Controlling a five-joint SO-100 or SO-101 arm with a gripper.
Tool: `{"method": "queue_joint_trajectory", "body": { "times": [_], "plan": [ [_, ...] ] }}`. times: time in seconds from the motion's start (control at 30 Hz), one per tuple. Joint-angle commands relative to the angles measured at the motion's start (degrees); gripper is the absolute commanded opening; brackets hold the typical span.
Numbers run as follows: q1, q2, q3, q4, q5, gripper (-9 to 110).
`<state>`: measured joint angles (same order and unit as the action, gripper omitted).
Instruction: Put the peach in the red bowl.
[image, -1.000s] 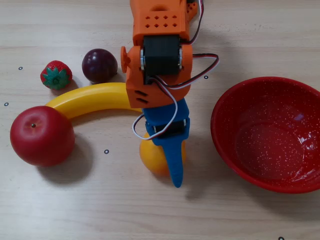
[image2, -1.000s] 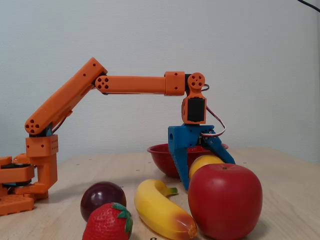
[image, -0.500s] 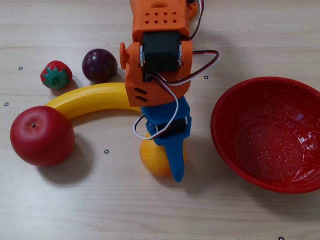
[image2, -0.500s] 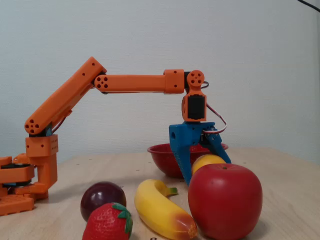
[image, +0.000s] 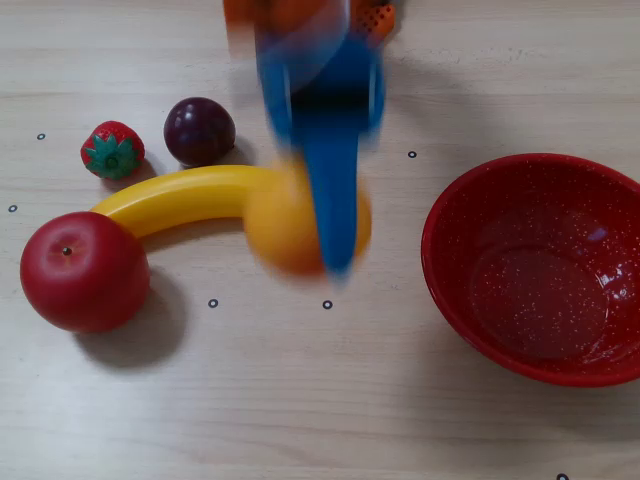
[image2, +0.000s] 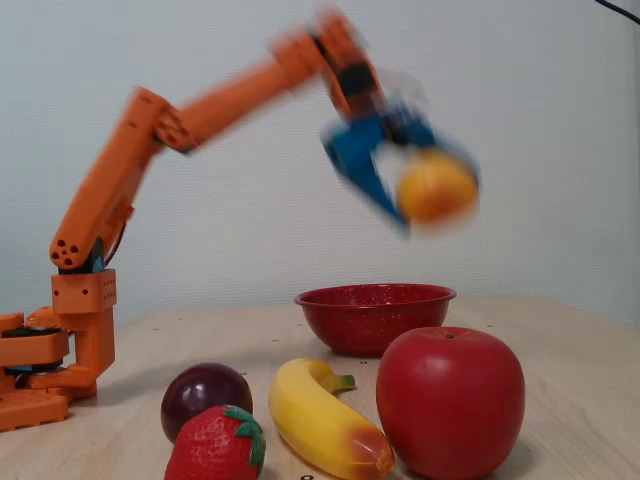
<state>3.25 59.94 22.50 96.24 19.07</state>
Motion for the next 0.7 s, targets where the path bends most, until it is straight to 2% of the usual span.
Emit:
{"method": "queue_joint_trajectory", "body": {
  "times": [0.0, 0.17, 0.3, 0.5, 0.67],
  "plan": [
    [7.29, 11.07, -4.48, 0.88, -3.43, 0],
    [19.86, 13.97, -3.96, 5.19, -9.49, 0],
    [27.33, 8.61, -5.8, 8.88, -13.71, 0],
    [28.12, -3.34, -7.91, 7.82, -15.03, 0],
    [26.02, -10.81, -8.17, 6.33, -12.04, 0]
  ]
}}
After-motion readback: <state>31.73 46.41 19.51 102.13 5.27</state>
